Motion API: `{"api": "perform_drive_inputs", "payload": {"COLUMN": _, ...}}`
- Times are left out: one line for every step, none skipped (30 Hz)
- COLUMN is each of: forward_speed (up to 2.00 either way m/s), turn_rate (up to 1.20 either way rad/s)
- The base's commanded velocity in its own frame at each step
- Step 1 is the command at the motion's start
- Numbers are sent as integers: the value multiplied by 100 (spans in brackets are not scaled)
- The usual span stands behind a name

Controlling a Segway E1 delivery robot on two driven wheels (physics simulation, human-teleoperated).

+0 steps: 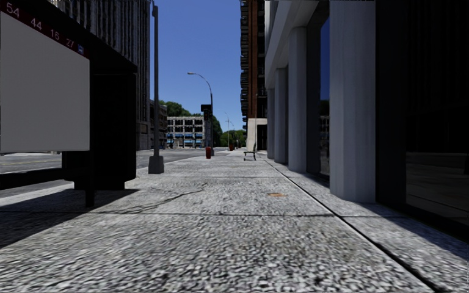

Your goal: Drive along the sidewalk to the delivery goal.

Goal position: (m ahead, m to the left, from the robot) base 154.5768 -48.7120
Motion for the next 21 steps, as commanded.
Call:
{"api": "perform_drive_inputs", "payload": {"forward_speed": 200, "turn_rate": 31}}
{"api": "perform_drive_inputs", "payload": {"forward_speed": 200, "turn_rate": 31}}
{"api": "perform_drive_inputs", "payload": {"forward_speed": 200, "turn_rate": 31}}
{"api": "perform_drive_inputs", "payload": {"forward_speed": 200, "turn_rate": 31}}
{"api": "perform_drive_inputs", "payload": {"forward_speed": 200, "turn_rate": 31}}
{"api": "perform_drive_inputs", "payload": {"forward_speed": 200, "turn_rate": 31}}
{"api": "perform_drive_inputs", "payload": {"forward_speed": 200, "turn_rate": 28}}
{"api": "perform_drive_inputs", "payload": {"forward_speed": 200, "turn_rate": 28}}
{"api": "perform_drive_inputs", "payload": {"forward_speed": 200, "turn_rate": 0}}
{"api": "perform_drive_inputs", "payload": {"forward_speed": 200, "turn_rate": 0}}
{"api": "perform_drive_inputs", "payload": {"forward_speed": 200, "turn_rate": 0}}
{"api": "perform_drive_inputs", "payload": {"forward_speed": 200, "turn_rate": 0}}
{"api": "perform_drive_inputs", "payload": {"forward_speed": 200, "turn_rate": 0}}
{"api": "perform_drive_inputs", "payload": {"forward_speed": 200, "turn_rate": 0}}
{"api": "perform_drive_inputs", "payload": {"forward_speed": 200, "turn_rate": 0}}
{"api": "perform_drive_inputs", "payload": {"forward_speed": 200, "turn_rate": 0}}
{"api": "perform_drive_inputs", "payload": {"forward_speed": 200, "turn_rate": 0}}
{"api": "perform_drive_inputs", "payload": {"forward_speed": 200, "turn_rate": 0}}
{"api": "perform_drive_inputs", "payload": {"forward_speed": 200, "turn_rate": 0}}
{"api": "perform_drive_inputs", "payload": {"forward_speed": 200, "turn_rate": 0}}
{"api": "perform_drive_inputs", "payload": {"forward_speed": 200, "turn_rate": 0}}
